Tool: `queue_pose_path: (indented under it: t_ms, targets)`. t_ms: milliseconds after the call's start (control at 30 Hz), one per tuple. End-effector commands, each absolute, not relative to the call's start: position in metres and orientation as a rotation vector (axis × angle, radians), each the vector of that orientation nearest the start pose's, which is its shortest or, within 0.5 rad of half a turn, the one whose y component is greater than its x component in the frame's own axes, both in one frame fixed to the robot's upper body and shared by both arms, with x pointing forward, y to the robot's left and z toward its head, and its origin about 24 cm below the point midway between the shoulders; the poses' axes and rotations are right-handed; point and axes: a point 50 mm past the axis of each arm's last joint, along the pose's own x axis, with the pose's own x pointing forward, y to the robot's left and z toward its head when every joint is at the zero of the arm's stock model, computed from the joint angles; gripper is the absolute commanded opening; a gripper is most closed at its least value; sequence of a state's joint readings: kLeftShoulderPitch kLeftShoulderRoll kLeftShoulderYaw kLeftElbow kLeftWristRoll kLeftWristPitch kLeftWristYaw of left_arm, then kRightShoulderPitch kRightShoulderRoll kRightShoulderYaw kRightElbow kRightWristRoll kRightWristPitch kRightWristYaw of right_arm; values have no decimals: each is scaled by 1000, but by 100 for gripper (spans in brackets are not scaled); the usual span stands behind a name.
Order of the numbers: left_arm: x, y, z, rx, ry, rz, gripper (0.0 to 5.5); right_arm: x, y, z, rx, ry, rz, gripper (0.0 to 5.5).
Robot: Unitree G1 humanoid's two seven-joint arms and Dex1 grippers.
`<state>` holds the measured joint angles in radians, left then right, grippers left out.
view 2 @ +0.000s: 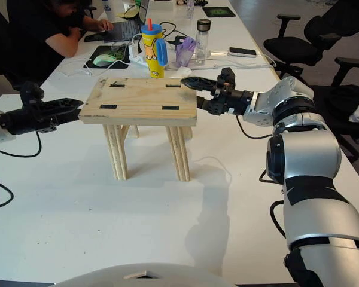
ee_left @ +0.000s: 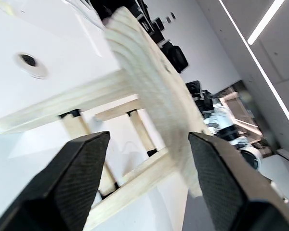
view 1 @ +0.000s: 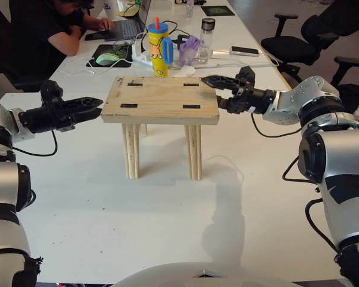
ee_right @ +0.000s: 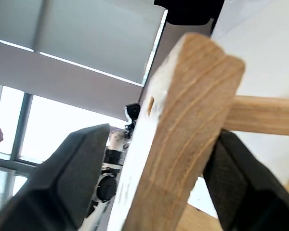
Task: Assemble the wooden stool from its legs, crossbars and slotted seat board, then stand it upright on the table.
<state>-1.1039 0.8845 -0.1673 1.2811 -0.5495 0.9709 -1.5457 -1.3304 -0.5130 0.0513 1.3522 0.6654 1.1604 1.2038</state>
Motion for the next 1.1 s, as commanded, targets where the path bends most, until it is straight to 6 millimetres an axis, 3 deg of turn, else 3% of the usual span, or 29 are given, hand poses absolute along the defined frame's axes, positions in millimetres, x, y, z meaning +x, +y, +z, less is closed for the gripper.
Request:
queue_pose_path:
  t_ms: [33,67,200,267,333,433,567,700,800,933,1100]
  targets:
    - [309,337,179,-697,544,-750,385,357,-225,162,704,780,904,313]
    - [303,345,176,-678,548,-720,404,355,-234,160,649,779,910,313]
    - [273,370,153,-701,591,-684,406,355,-243,186,772,578,995,313]
    - [263,374,136,-708,625,-682,406,350,-259,184,723,566,978,313]
    - [249,369,116,-648,705,-754,406,341,-276,163,475,665,986,313]
    - [217,332,94,-502,840,-1046,389,317,-281,111,-49,881,1146,294]
    - [189,275,84,-179,969,-1341,346,272,-244,83,-181,885,1440,248]
    - [193,218,93,10,795,-1502,280,248,-201,84,-256,791,1661,180]
    - [208,184,98,171,614,-1545,231,242,-177,91,-251,722,1759,130]
    - [230,169,94,338,507,-1489,166,248,-143,95,-284,576,1799,62]
    - [256,166,99,543,436,-1433,91,274,-128,95,-421,413,1697,0]
